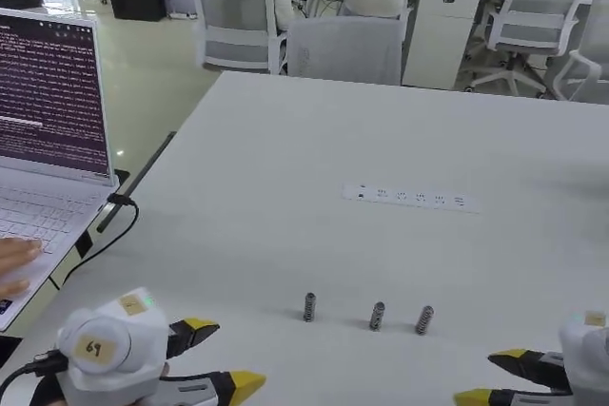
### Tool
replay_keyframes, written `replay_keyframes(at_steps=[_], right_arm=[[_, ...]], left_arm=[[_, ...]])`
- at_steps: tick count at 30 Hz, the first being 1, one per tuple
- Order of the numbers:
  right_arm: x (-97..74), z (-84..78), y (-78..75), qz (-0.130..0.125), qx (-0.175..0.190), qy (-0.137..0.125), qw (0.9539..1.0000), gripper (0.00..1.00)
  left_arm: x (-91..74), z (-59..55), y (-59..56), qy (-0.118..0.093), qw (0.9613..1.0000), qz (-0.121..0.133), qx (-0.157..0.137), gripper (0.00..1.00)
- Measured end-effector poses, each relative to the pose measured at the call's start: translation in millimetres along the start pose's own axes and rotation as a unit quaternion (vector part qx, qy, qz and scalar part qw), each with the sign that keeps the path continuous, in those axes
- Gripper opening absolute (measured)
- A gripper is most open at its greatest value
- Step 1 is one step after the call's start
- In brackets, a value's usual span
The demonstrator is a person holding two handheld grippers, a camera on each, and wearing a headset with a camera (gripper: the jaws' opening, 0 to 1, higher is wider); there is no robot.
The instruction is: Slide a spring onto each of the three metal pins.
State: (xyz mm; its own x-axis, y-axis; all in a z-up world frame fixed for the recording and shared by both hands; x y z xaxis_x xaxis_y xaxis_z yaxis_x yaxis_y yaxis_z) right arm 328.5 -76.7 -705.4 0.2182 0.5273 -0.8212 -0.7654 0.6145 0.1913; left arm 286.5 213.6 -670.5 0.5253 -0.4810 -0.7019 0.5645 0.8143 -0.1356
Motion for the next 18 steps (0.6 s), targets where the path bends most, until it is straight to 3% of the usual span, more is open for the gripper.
replay_keyframes(at_steps=[18], right_arm=[[-12.7,-13.5,18.4,-0.002,0.058,-0.045,0.9973,0.66]], left_arm=[[-7.0,-7.8,-8.0,-0.004,0.9999,0.0,-0.01,0.54]])
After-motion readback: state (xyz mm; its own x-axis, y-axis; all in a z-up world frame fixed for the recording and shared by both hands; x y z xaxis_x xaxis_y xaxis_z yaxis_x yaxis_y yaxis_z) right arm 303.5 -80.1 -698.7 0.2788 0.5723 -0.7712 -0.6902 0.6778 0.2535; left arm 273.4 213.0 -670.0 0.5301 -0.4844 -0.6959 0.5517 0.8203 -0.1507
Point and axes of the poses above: the centre of the closed fingertips' face, and the gripper's own axes: x roughly forward along the fingers, y roughly to its left, z roughly out of its top, the point moved 2 cm from there along -x, roughly backward along the fingers, and after that the axes turned 15 degrees about y, right-handed, at the moved point
